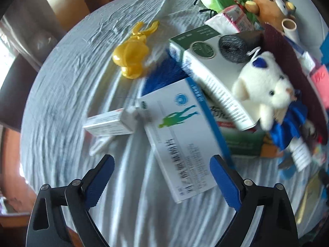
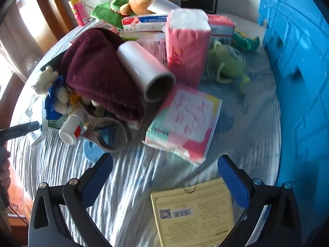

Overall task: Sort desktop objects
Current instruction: 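Reach the left tool to the white paracetamol box while the right tool reaches the pink Kotex pack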

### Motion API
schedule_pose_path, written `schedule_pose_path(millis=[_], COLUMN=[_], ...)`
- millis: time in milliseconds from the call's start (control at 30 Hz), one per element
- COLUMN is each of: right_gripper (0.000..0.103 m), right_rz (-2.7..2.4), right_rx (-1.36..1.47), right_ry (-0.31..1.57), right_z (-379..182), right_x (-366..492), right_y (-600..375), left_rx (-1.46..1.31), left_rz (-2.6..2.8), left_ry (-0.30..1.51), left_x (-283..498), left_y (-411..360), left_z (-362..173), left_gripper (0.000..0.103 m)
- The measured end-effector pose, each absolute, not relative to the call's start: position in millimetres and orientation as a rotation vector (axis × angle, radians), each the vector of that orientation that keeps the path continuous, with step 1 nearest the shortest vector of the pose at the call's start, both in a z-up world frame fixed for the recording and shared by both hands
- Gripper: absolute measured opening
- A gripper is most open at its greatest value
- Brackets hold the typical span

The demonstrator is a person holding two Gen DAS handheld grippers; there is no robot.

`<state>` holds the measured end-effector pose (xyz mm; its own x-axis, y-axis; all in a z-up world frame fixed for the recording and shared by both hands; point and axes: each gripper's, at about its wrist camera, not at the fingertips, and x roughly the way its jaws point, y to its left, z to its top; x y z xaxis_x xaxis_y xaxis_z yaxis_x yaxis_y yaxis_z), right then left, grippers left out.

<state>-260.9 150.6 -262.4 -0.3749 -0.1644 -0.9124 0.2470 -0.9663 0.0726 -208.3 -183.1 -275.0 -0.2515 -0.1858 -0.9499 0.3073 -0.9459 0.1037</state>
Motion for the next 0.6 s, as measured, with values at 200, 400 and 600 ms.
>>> schedule_pose_path(millis=[200,400,600], right_gripper=[0.103,0.103,0.097], right_rz=[-2.503,-2.603,-2.623], right_rx=[1.63,1.619,1.62], right_ry=[0.02,-0.056,-0.09], right_z=[-261.3,-253.4,-255.3], right_x=[-253.5,-258.4,-283.0], right_y=[157.0,159.9,162.9], left_rx=[1.728,1.753,1.866], left_rz=[-2.295,-2.334,-2.241], left_ry=[0.207,0.395,0.286], left_x=[-211.1,-226.4,-232.5], left_y=[-196.6,-178.0,-161.5], left_z=[-268.7,-270.1,-305.9], left_gripper=[0.094,0.094,0.094])
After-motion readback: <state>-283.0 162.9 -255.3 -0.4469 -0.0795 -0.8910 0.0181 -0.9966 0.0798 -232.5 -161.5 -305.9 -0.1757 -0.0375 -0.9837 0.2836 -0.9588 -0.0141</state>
